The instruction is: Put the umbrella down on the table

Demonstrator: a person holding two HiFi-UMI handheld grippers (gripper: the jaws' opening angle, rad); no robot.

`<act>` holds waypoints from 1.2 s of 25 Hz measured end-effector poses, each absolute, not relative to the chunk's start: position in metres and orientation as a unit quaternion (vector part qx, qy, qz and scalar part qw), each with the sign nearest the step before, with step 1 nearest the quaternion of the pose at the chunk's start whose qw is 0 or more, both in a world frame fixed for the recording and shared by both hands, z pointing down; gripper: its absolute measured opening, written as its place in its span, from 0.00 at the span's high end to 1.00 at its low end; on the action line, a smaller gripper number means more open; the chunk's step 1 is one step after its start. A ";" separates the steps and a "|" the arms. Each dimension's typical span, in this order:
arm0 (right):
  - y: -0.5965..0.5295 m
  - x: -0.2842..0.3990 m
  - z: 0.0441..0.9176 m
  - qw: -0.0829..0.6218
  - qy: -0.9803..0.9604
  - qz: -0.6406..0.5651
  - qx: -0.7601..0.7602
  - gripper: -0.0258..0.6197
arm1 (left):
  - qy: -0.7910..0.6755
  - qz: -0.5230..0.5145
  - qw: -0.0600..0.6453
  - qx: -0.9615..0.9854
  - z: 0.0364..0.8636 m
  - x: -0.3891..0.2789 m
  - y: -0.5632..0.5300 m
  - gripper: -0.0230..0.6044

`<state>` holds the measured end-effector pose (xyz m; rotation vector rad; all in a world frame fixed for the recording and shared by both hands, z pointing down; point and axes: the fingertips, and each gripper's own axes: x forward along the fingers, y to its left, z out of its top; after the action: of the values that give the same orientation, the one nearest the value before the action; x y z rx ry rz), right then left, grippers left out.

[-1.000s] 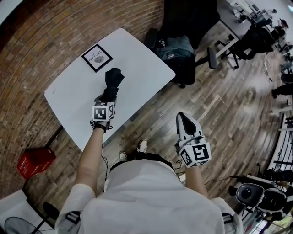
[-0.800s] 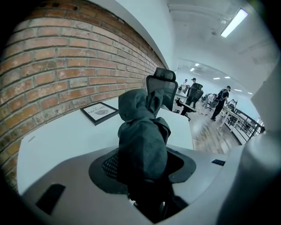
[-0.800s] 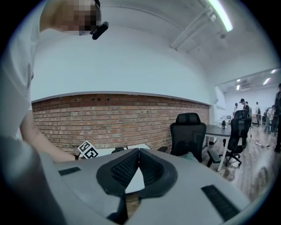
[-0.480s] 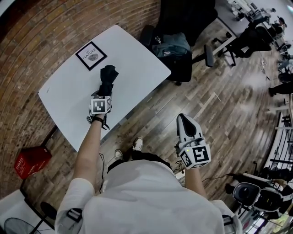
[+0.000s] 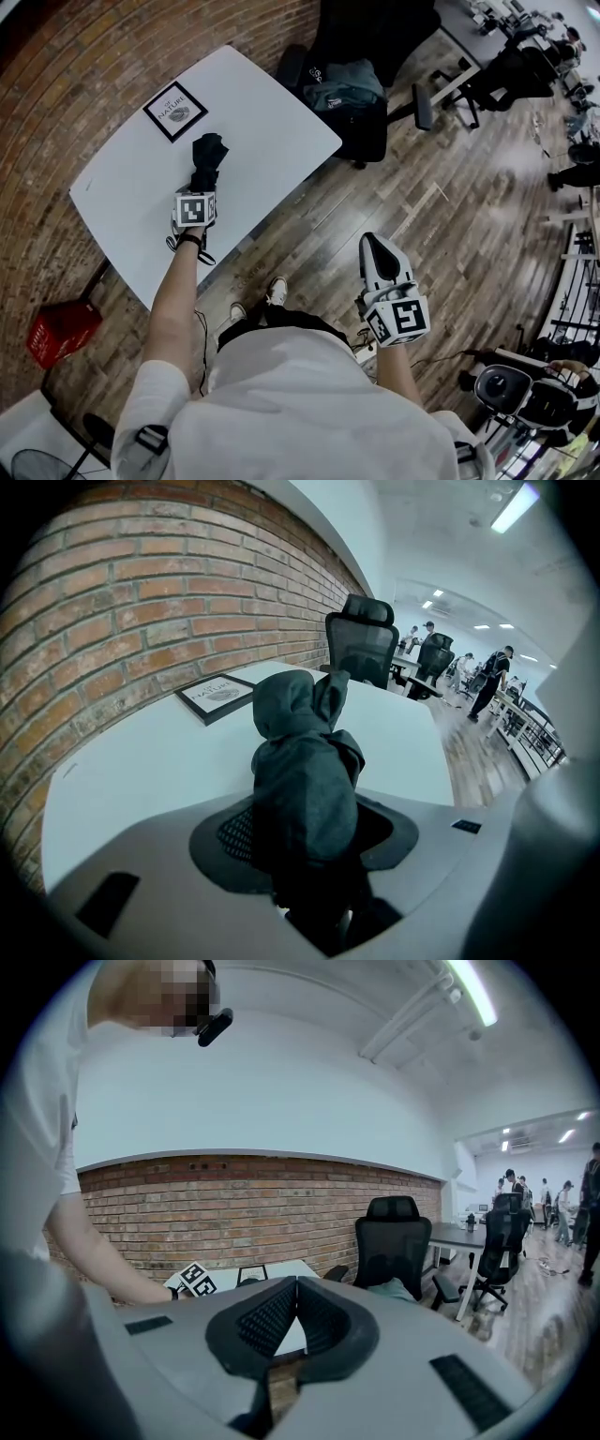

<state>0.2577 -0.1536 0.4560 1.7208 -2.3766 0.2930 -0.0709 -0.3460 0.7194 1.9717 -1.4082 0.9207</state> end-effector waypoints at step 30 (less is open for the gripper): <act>-0.149 0.284 0.464 0.107 -0.792 0.107 0.591 0.93 | -0.546 0.350 0.285 0.706 0.749 -0.083 -0.352 0.43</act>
<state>0.2836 -0.1489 0.4641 1.7413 -2.3326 0.3142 -0.0829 -0.3522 0.7489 1.8871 -1.4607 0.9367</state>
